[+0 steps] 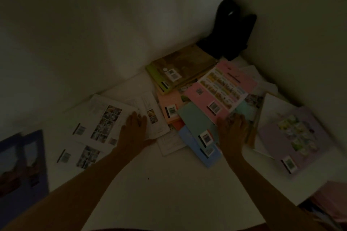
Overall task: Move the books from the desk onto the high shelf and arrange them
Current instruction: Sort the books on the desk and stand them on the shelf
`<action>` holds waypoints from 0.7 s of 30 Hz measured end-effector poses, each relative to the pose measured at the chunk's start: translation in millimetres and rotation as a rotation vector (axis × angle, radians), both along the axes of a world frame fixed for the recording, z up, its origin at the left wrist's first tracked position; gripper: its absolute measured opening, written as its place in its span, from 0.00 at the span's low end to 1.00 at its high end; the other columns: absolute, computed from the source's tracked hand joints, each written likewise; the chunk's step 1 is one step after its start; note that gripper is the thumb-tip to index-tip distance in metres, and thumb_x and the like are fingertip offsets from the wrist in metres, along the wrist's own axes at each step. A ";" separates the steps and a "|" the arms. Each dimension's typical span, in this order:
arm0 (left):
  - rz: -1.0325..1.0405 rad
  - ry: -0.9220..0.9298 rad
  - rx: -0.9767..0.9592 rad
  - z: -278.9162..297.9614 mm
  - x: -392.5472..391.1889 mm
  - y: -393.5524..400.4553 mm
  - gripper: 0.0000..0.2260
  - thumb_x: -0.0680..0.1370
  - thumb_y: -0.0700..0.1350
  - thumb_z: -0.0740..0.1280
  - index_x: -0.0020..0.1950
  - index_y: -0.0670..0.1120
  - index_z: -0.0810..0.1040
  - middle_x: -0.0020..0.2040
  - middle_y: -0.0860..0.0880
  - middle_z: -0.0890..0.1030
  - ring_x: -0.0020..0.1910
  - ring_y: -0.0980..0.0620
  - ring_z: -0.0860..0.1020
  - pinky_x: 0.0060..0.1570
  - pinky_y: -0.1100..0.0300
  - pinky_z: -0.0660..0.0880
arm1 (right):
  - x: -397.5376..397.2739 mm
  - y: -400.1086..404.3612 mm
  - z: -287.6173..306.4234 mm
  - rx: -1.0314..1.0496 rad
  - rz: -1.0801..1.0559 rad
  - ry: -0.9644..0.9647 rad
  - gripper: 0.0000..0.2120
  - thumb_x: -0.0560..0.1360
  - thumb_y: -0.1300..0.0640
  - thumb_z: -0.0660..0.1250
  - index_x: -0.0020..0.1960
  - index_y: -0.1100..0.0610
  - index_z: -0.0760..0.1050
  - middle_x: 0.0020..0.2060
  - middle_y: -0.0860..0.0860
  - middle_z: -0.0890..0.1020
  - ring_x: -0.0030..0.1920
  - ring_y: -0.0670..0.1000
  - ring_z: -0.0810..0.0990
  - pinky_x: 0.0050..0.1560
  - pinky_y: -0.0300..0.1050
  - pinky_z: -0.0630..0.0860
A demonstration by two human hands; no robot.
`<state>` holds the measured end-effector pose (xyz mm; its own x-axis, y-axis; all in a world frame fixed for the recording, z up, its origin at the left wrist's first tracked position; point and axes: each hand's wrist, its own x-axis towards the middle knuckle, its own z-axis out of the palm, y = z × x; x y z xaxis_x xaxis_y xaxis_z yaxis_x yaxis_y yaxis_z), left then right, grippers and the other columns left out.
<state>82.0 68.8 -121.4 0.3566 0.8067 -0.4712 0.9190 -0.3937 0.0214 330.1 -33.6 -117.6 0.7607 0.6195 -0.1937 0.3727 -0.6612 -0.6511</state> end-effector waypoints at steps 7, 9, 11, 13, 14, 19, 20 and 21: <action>-0.050 0.037 -0.042 3.1 -1.4 -0.6 0.37 0.77 0.61 0.60 0.77 0.46 0.47 0.77 0.40 0.46 0.75 0.39 0.49 0.70 0.47 0.58 | 4.4 36.4 32.0 0.020 -0.427 0.359 0.39 0.71 0.46 0.71 0.72 0.61 0.55 0.70 0.61 0.56 0.70 0.60 0.60 0.64 0.54 0.65; 0.005 -0.019 -0.054 4.9 -0.2 1.1 0.36 0.76 0.61 0.61 0.77 0.46 0.51 0.76 0.41 0.50 0.75 0.40 0.52 0.70 0.48 0.58 | 2.9 39.4 39.4 0.044 -0.519 0.482 0.41 0.71 0.49 0.72 0.73 0.61 0.53 0.71 0.60 0.57 0.69 0.59 0.63 0.62 0.49 0.66; 0.147 -0.191 -0.031 8.8 2.3 4.1 0.31 0.77 0.58 0.62 0.74 0.44 0.60 0.74 0.41 0.57 0.72 0.41 0.59 0.68 0.49 0.61 | 7.4 29.8 39.3 0.094 -0.504 0.555 0.34 0.74 0.51 0.69 0.72 0.64 0.58 0.70 0.60 0.64 0.67 0.58 0.68 0.57 0.39 0.69; 0.273 -0.472 0.069 16.7 11.5 9.5 0.22 0.77 0.51 0.64 0.66 0.39 0.70 0.66 0.37 0.67 0.64 0.38 0.68 0.62 0.49 0.65 | 8.5 24.1 43.5 0.116 -0.449 0.712 0.20 0.78 0.57 0.62 0.67 0.66 0.68 0.64 0.57 0.74 0.63 0.57 0.73 0.36 0.23 0.69; 0.297 -0.588 0.111 22.0 19.3 14.0 0.18 0.77 0.47 0.65 0.62 0.36 0.73 0.62 0.35 0.70 0.61 0.37 0.71 0.59 0.49 0.67 | 7.9 22.1 47.4 0.129 -0.411 0.784 0.16 0.79 0.59 0.60 0.64 0.65 0.72 0.60 0.56 0.77 0.61 0.57 0.75 0.30 0.21 0.66; 0.284 -0.869 0.068 56.8 74.7 20.6 0.12 0.77 0.37 0.64 0.59 0.34 0.72 0.57 0.37 0.70 0.54 0.42 0.72 0.52 0.55 0.69 | -3.3 44.5 47.3 0.348 -0.604 0.755 0.13 0.77 0.62 0.63 0.60 0.63 0.72 0.59 0.61 0.78 0.50 0.57 0.78 0.46 0.44 0.77; 0.266 -0.921 0.038 61.5 84.4 18.5 0.12 0.78 0.36 0.63 0.60 0.35 0.72 0.57 0.39 0.71 0.55 0.45 0.72 0.51 0.58 0.68 | -3.8 47.2 51.9 0.384 -0.598 0.669 0.16 0.77 0.63 0.63 0.64 0.63 0.69 0.60 0.60 0.76 0.51 0.55 0.77 0.49 0.46 0.76; 0.262 -0.969 -0.021 67.5 91.9 16.1 0.12 0.78 0.37 0.63 0.61 0.36 0.71 0.56 0.42 0.71 0.55 0.48 0.71 0.50 0.62 0.68 | -6.4 48.9 56.4 0.400 -0.531 0.550 0.19 0.77 0.63 0.62 0.67 0.62 0.65 0.61 0.58 0.74 0.51 0.53 0.76 0.48 0.45 0.75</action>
